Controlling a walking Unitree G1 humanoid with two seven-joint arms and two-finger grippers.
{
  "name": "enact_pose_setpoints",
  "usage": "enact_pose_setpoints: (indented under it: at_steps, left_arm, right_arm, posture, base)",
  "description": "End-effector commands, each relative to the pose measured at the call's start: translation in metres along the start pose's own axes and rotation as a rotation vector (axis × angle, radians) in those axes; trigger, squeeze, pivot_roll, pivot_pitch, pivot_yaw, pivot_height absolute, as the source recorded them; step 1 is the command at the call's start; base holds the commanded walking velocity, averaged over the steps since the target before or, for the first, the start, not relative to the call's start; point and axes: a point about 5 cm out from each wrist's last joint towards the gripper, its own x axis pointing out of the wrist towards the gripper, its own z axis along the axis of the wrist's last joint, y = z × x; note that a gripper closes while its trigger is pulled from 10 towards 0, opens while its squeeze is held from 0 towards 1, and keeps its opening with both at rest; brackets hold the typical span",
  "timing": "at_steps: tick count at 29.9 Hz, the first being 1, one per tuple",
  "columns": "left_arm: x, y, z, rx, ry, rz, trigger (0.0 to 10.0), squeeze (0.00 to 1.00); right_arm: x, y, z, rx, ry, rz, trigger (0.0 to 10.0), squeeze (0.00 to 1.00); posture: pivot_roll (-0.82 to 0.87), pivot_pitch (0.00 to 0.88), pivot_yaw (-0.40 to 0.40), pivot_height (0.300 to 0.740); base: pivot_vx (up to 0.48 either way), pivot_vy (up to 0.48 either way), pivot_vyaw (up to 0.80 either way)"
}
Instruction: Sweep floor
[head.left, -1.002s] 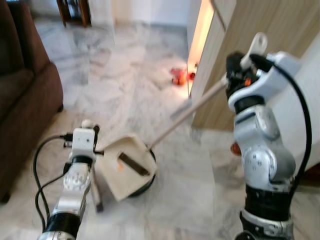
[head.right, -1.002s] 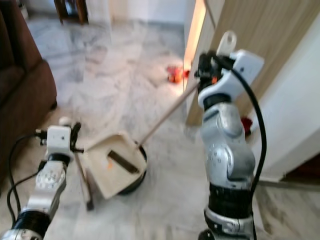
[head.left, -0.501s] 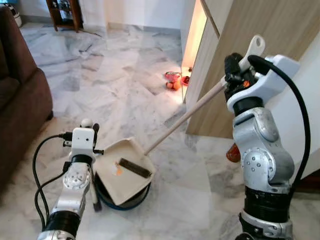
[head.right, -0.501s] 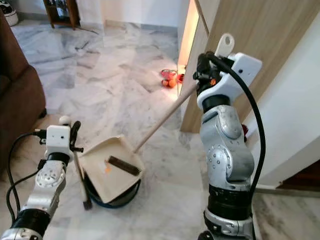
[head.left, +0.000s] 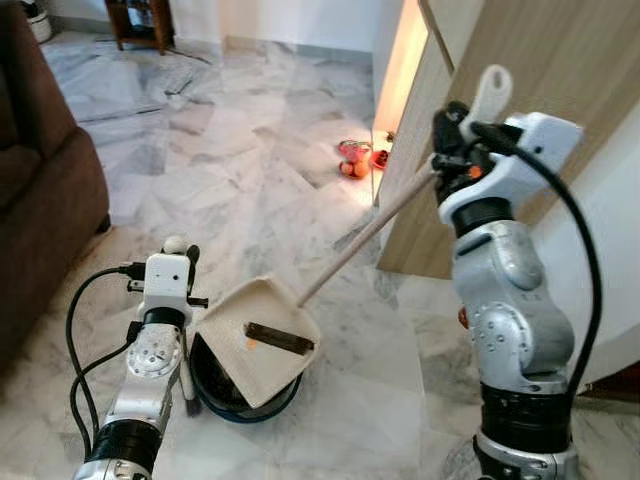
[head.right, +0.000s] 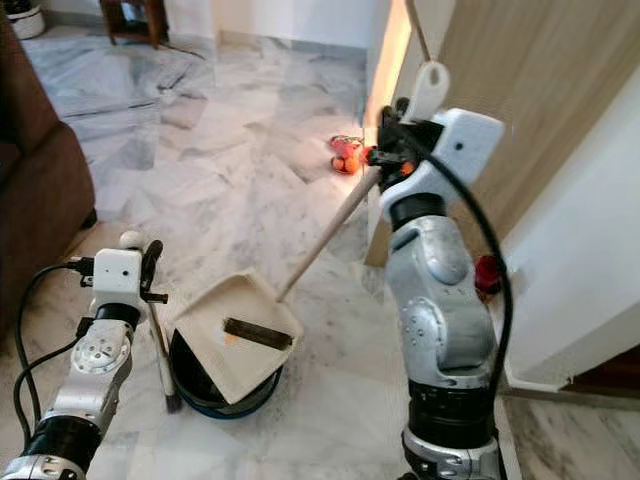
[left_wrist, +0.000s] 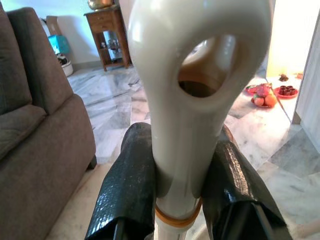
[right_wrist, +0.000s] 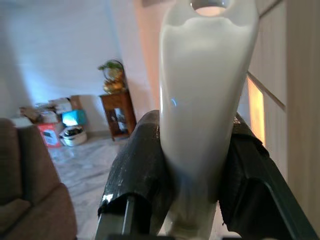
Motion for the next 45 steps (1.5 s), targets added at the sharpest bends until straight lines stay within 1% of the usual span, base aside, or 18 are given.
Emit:
enact_pose_setpoints:
  at_steps: [1, 2, 3, 4, 8, 11, 14, 15, 17, 18, 20, 21, 23, 24, 26, 34, 38, 45]
  left_arm:
    - [0.002, -0.002, 0.007, -0.005, -0.044, -0.009, 10.0, 0.0]
    - [0.002, -0.003, 0.007, -0.005, -0.045, -0.009, 10.0, 0.0]
    - [0.002, -0.003, 0.007, -0.005, -0.045, -0.009, 10.0, 0.0]
    - [0.002, -0.003, 0.008, -0.006, -0.046, -0.009, 10.0, 0.0]
    - [0.002, -0.004, 0.008, -0.007, -0.048, -0.011, 10.0, 0.0]
    - [0.002, -0.004, 0.008, -0.004, -0.049, -0.011, 10.0, 0.0]
    - [0.001, -0.003, 0.008, -0.002, -0.049, -0.012, 10.0, 0.0]
    - [0.001, -0.003, 0.008, 0.001, -0.05, -0.013, 10.0, 0.0]
    - [0.001, -0.003, 0.008, 0.002, -0.051, -0.014, 10.0, 0.0]
    - [0.001, -0.003, 0.008, 0.002, -0.051, -0.014, 10.0, 0.0]
    - [0.001, -0.003, 0.008, 0.002, -0.051, -0.013, 10.0, 0.0]
    - [0.001, -0.003, 0.008, 0.002, -0.051, -0.013, 10.0, 0.0]
    - [0.001, -0.003, 0.008, 0.001, -0.052, -0.013, 10.0, 0.0]
    - [0.001, -0.003, 0.008, 0.001, -0.052, -0.013, 10.0, 0.0]
    - [0.001, -0.004, 0.008, 0.002, -0.054, -0.013, 10.0, 0.0]
    - [0.001, -0.004, 0.008, 0.003, -0.053, -0.011, 10.0, 0.0]
    - [0.001, -0.003, 0.008, 0.004, -0.053, -0.009, 10.0, 0.0]
    - [0.0, -0.002, 0.006, 0.006, -0.051, -0.006, 10.0, 0.0]
  right_arm:
    - [-0.004, 0.006, 0.023, -0.003, -0.132, 0.026, 10.0, 0.0]
    - [-0.006, 0.013, 0.022, -0.04, -0.146, 0.05, 10.0, 0.0]
    - [-0.006, 0.013, 0.022, -0.04, -0.146, 0.05, 10.0, 0.0]
    - [-0.009, 0.019, 0.02, -0.067, -0.162, 0.068, 10.0, 0.0]
    - [-0.013, 0.026, 0.018, -0.069, -0.188, 0.069, 10.0, 0.0]
    - [-0.019, 0.04, 0.017, -0.098, -0.223, 0.098, 10.0, 0.0]
    - [-0.02, 0.044, 0.016, -0.094, -0.224, 0.109, 10.0, 0.0]
    - [-0.023, 0.051, 0.014, -0.089, -0.231, 0.124, 10.0, 0.0]
    - [-0.026, 0.058, 0.014, -0.081, -0.24, 0.139, 10.0, 0.0]
    - [-0.026, 0.058, 0.014, -0.081, -0.24, 0.139, 10.0, 0.0]
    - [-0.03, 0.072, 0.015, -0.087, -0.268, 0.171, 10.0, 0.0]
    - [-0.03, 0.072, 0.015, -0.087, -0.268, 0.171, 10.0, 0.0]
    - [-0.033, 0.08, 0.017, -0.057, -0.278, 0.184, 10.0, 0.0]
    - [-0.033, 0.08, 0.017, -0.057, -0.278, 0.184, 10.0, 0.0]
    - [-0.037, 0.088, 0.017, -0.072, -0.3, 0.212, 10.0, 0.0]
    - [-0.041, 0.1, 0.017, -0.1, -0.332, 0.254, 10.0, 0.0]
    - [-0.041, 0.102, 0.017, -0.105, -0.341, 0.26, 10.0, 0.0]
    - [-0.045, 0.109, 0.021, -0.19, -0.41, 0.291, 10.0, 0.0]
  posture:
    - [-0.05, 0.076, -0.074, 0.74]
    - [-0.05, 0.076, -0.074, 0.74]
    - [-0.05, 0.076, -0.074, 0.74]
    - [-0.06, 0.078, -0.074, 0.74]
    - [-0.06, 0.079, -0.075, 0.74]
    - [-0.06, 0.08, -0.077, 0.74]
    - [-0.06, 0.08, -0.077, 0.74]
    - [-0.06, 0.082, -0.078, 0.74]
    - [-0.06, 0.082, -0.078, 0.74]
    - [-0.06, 0.082, -0.078, 0.74]
    - [-0.06, 0.082, -0.078, 0.74]
    - [-0.06, 0.082, -0.078, 0.74]
    - [-0.05, 0.083, -0.079, 0.74]
    - [-0.05, 0.083, -0.079, 0.74]
    - [-0.05, 0.082, -0.08, 0.74]
    - [-0.05, 0.078, -0.086, 0.74]
    - [-0.05, 0.077, -0.089, 0.74]
    - [-0.04, 0.074, -0.093, 0.74]
  base:
    - [0.0, 0.0, 0.0]
    - [0.0, 0.0, 0.0]
    - [0.0, 0.0, 0.0]
    - [0.0, 0.0, 0.0]
    - [0.0, 0.0, 0.0]
    - [0.0, 0.0, 0.0]
    - [0.0, 0.0, 0.0]
    - [0.0, 0.0, 0.0]
    - [0.0, 0.0, 0.0]
    - [0.0, 0.0, 0.0]
    - [0.0, 0.0, 0.0]
    - [0.0, 0.0, 0.0]
    - [0.0, 0.0, 0.0]
    - [0.0, 0.0, 0.0]
    - [0.0, 0.0, 0.0]
    - [0.0, 0.0, 0.0]
    - [0.0, 0.0, 0.0]
    - [0.0, 0.0, 0.0]
